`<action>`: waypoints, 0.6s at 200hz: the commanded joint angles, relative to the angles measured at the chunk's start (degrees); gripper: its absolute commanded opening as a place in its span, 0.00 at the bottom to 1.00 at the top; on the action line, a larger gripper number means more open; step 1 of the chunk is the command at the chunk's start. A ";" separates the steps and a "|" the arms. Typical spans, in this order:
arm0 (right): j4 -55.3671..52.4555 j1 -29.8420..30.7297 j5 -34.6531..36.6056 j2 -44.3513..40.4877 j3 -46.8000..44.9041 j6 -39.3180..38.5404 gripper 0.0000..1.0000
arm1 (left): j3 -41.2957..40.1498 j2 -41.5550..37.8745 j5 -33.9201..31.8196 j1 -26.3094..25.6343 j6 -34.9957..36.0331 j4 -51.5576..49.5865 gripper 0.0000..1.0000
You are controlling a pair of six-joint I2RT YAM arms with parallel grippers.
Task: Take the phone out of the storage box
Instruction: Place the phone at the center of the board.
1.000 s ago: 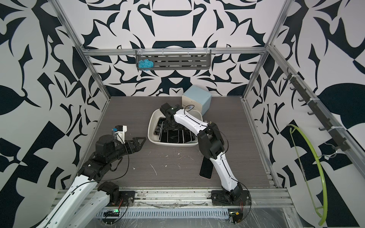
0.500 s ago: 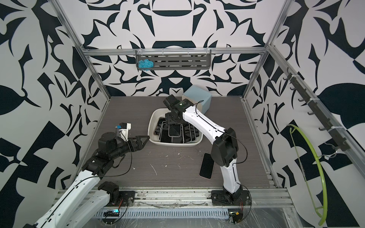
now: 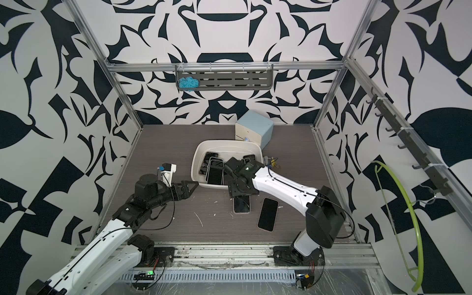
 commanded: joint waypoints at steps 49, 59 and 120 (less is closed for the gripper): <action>9.56 3.41 -0.82 -1.97 -11.32 8.15 0.61 | -1.90 -4.88 -2.37 -0.31 -0.16 -2.35 1.00; 10.29 3.42 -0.26 -1.51 -12.12 8.26 0.61 | -1.94 -5.12 -2.44 -0.31 -0.11 -2.95 1.00; 11.44 3.33 0.80 2.86 -13.47 7.13 0.82 | -1.36 -5.58 -3.78 -0.31 0.27 -4.55 1.00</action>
